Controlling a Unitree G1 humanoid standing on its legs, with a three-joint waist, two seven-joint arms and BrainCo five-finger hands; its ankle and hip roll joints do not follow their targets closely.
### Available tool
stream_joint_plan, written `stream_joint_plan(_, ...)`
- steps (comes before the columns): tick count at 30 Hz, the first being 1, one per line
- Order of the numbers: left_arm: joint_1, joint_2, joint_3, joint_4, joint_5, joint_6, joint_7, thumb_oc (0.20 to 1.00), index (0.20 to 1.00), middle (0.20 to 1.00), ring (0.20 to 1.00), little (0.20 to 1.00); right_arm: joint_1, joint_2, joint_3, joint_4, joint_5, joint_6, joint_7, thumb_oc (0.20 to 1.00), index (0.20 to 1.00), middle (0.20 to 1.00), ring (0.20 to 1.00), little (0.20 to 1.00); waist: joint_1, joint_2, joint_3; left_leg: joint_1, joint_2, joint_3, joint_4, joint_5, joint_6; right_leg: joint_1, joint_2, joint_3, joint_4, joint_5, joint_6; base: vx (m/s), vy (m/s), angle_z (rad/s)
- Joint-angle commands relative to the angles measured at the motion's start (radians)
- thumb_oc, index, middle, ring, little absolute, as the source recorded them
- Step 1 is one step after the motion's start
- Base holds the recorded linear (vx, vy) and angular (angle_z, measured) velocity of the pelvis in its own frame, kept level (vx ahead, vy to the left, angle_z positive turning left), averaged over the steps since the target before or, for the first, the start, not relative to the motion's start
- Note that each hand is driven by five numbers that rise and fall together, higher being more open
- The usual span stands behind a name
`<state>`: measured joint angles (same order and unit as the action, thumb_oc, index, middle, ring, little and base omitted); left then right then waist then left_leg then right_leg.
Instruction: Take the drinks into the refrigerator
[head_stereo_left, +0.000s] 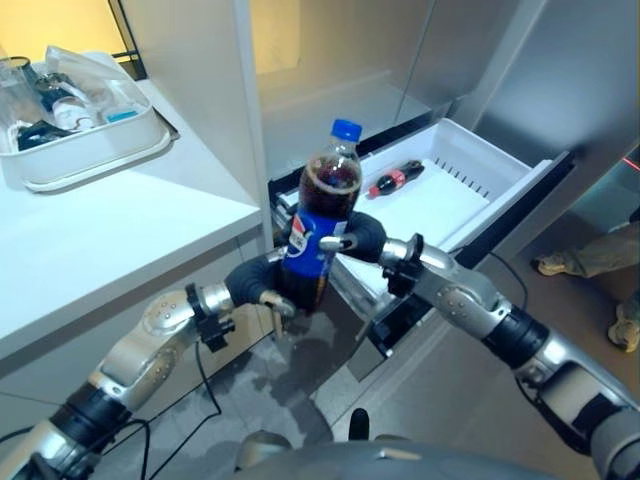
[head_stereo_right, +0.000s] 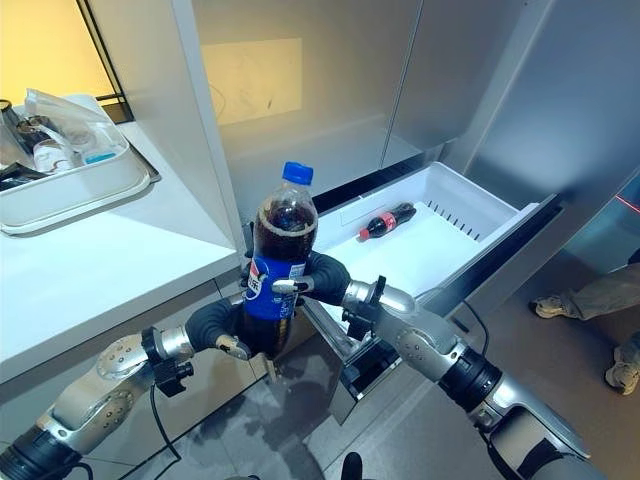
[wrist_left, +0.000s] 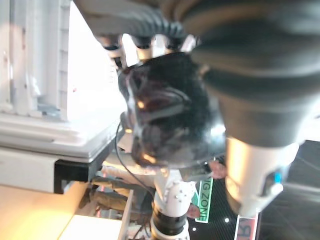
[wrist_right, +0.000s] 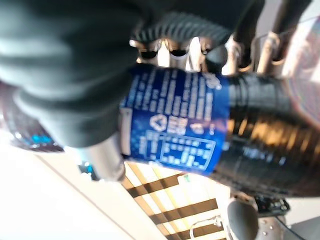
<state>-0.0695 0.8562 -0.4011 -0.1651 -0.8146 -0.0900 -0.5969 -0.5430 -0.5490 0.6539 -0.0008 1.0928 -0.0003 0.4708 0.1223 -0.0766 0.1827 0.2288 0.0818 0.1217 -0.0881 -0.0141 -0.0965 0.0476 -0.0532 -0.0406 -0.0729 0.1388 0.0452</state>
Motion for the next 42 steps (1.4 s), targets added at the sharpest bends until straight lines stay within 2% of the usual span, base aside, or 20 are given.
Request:
stream_joint_plan(1,0.023,0.056,-0.007,-0.012,-0.052,-0.016,-0.043,1.0,1.0,1.0,1.0,1.0,-0.089,-0.03,-0.229,-0.074,0.131,-0.177,-0.013,0.2,0.2,0.2,0.2,0.2,0.01,0.0,-0.005,-0.015,-0.05,-0.042,0.001,-0.067,0.079,-0.011,-0.062,-0.05,0.132,-0.091,0.078,0.0,0.0,0.0)
stream_joint_plan(20,0.044,0.108,0.021,-0.008,-0.074,-0.006,-0.062,1.0,1.0,1.0,1.0,1.0,-0.113,-0.126,-0.274,-0.05,0.135,-0.196,-0.011,0.2,0.2,0.2,0.2,0.2,0.006,0.002,-0.006,-0.017,-0.054,-0.045,0.001,-0.066,0.078,-0.014,-0.065,-0.053,0.134,-0.087,0.081,0.0,0.0,0.0)
stream_joint_plan(42,0.043,0.102,0.039,-0.016,-0.076,-0.003,-0.071,1.0,1.0,1.0,1.0,1.0,-0.112,-0.182,-0.29,-0.046,0.119,-0.194,-0.009,0.2,0.2,0.2,0.2,0.2,0.006,0.004,0.001,-0.026,-0.055,-0.052,0.001,-0.064,0.078,-0.024,-0.069,-0.059,0.144,-0.09,0.083,0.0,0.0,0.0)
